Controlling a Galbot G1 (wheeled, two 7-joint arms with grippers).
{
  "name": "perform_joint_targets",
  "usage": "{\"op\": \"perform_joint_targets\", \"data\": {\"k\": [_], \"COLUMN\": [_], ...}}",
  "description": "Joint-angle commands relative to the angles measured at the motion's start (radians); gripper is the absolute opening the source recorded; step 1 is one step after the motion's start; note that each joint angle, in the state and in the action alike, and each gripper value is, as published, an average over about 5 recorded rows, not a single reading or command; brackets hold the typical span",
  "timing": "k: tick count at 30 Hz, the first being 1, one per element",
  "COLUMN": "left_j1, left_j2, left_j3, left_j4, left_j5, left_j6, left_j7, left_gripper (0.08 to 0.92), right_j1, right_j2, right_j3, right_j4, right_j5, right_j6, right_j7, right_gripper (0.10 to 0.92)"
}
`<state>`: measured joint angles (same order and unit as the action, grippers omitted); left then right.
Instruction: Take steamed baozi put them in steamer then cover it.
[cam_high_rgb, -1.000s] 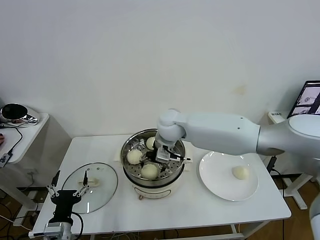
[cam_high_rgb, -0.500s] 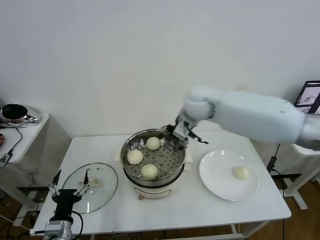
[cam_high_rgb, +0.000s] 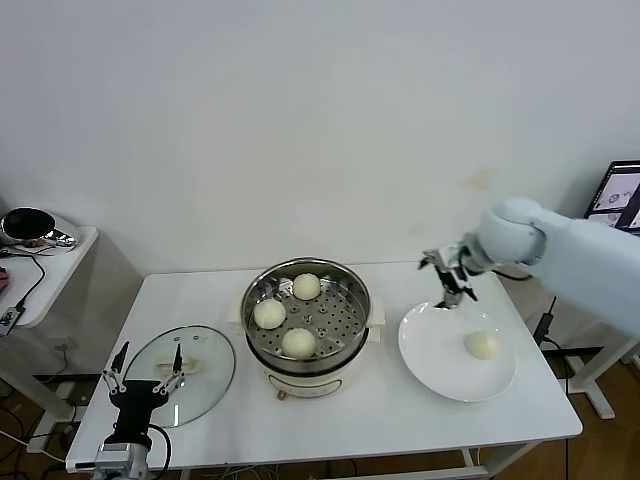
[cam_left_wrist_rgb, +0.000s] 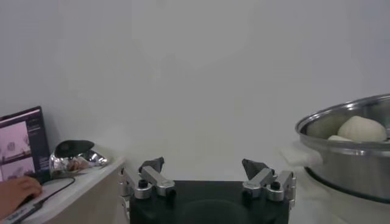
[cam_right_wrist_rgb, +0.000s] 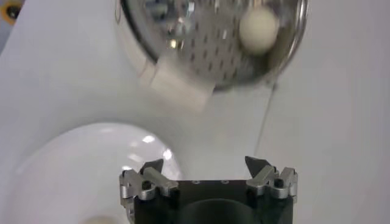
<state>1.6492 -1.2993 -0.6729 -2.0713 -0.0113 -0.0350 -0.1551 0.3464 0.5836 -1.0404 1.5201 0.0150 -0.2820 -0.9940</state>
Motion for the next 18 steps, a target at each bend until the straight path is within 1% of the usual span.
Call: {"op": "perform_joint_targets", "data": {"k": [1,5,9,18], "left_j1": [0.008,0.013,0.017,0.023], "left_j2": [-0.004,-0.008,-0.011,-0.019], "left_j3": [-0.001,-0.002,-0.008,-0.012], "left_j4": [-0.001,-0.004,-0.008,-0.023], "left_j5": [0.008,0.014,0.014,0.019], "left_j6": [0.0,0.0,0.0,0.003], "left_j7": [0.0,0.0,0.0,0.0], "left_gripper": [0.823,0.823,0.823,0.823], "right_j1": [-0.432,-0.49,-0.52,-0.558], "right_j2": [-0.107,-0.065,-0.019,0.086], "right_j3": [0.387,0.456,0.48,0.511], "right_j4": [-0.145,-0.224,-0.279,-0.352], "right_j5": [-0.205,-0.291,-0.332,-0.399], "right_j6": [0.073,0.145,0.193,0.21], "right_j7": [-0.116,-0.124,-0.12,-0.102], "right_gripper": [0.823,0.823,0.823,0.823]}}
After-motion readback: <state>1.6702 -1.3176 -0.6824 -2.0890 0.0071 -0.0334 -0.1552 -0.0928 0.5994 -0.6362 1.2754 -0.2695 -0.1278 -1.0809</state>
